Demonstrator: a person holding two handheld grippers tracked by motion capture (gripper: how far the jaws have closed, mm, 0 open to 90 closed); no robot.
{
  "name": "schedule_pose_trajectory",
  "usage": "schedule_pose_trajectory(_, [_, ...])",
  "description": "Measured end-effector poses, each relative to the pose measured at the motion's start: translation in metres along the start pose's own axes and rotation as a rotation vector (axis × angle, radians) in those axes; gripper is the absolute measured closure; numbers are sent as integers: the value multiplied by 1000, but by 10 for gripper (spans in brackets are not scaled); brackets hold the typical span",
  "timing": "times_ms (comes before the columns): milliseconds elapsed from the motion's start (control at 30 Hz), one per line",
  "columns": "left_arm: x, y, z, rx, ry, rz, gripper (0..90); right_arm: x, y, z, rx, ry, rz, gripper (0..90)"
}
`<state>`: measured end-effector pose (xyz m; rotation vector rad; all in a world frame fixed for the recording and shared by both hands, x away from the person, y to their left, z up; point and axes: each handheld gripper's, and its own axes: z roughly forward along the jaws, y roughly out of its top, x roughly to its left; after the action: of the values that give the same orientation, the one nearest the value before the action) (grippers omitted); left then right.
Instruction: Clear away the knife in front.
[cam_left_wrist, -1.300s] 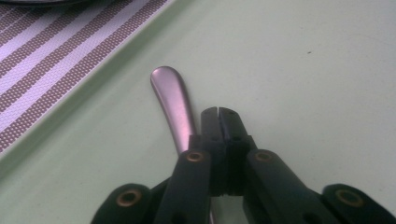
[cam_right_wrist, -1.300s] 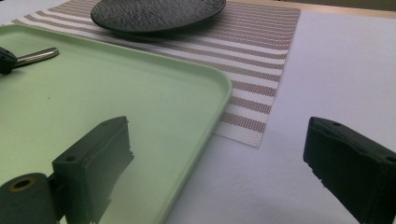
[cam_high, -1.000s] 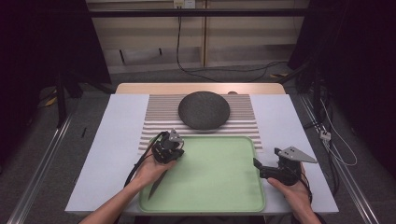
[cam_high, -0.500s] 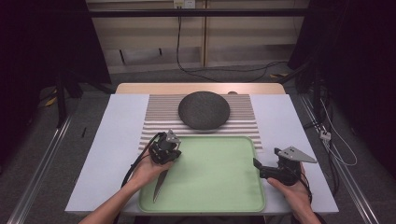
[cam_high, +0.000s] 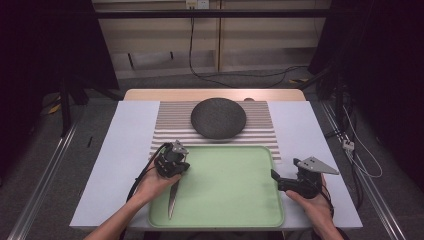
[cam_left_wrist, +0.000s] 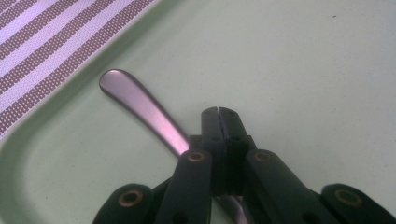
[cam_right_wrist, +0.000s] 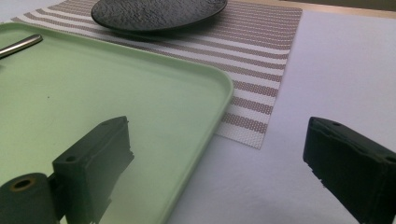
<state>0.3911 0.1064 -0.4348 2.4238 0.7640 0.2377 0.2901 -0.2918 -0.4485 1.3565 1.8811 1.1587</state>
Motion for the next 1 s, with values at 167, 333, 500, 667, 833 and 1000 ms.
schedule_pose_trajectory(167, [2, -1, -2, 19, -3, -5, 900, 0, 0, 1, 3, 2, -2, 77])
schedule_pose_trajectory(333, [6, -3, -5, 24, -1, -11, 900, 0, 0, 1, 1, 3, -3, 78])
schedule_pose_trajectory(500, [8, -5, -6, 28, 1, -10, 900, 0, 0, 1, 1, 3, -4, 78])
schedule_pose_trajectory(667, [12, -9, -9, 31, 1, -10, 900, 0, 0, 1, -1, 1, -3, 78])
schedule_pose_trajectory(833, [16, -11, -12, 42, 1, -16, 900, 0, 1, 1, -4, -1, -3, 80])
schedule_pose_trajectory(1000, [17, -12, -13, 43, 6, -22, 900, 1, 1, 1, -3, -1, -4, 80])
